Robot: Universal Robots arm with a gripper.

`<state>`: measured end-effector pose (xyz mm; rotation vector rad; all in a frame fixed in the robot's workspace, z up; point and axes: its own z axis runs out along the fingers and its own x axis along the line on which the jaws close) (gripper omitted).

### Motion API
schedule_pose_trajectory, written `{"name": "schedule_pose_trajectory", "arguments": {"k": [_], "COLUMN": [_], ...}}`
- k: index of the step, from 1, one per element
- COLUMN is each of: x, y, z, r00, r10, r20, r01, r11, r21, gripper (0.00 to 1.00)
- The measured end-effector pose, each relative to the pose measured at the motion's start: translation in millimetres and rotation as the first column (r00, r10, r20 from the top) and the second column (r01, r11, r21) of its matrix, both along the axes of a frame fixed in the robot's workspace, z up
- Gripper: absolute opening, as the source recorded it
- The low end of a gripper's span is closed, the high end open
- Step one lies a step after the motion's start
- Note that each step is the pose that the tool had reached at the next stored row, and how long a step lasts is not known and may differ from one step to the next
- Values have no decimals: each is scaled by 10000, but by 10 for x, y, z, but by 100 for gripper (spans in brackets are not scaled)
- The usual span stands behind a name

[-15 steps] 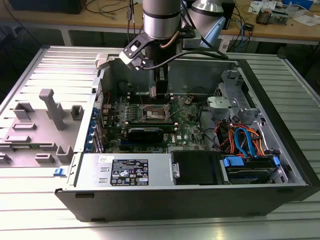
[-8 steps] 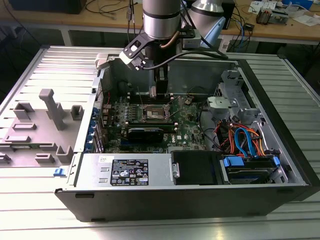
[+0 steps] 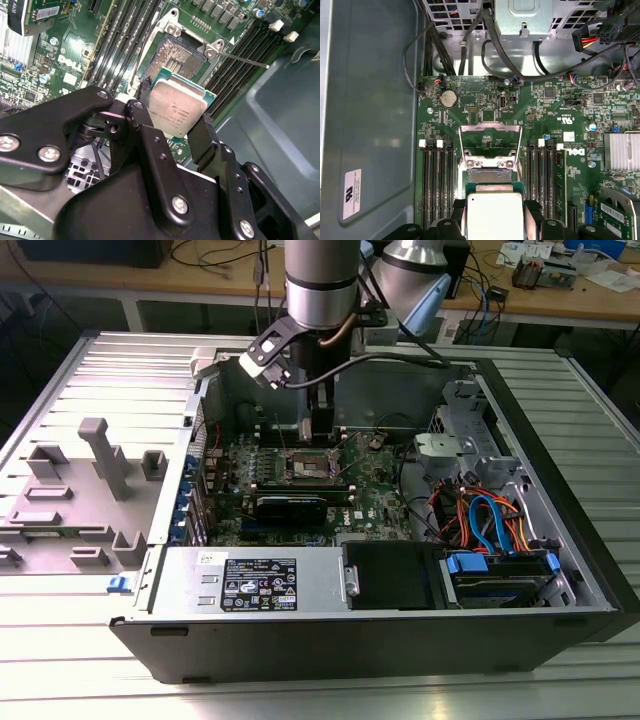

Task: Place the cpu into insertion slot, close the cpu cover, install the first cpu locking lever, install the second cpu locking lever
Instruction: 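Place the cpu into insertion slot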

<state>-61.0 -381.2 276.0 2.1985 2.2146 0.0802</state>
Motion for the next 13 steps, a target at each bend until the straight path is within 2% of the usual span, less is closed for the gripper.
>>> {"name": "schedule_pose_trajectory", "arguments": {"k": [13], "x": [-1], "y": [0], "z": [-7], "r00": [10000], "r10": [2], "r20": [-1], "r01": [-2], "r11": [10000], "r21": [0], "gripper": [55]}}
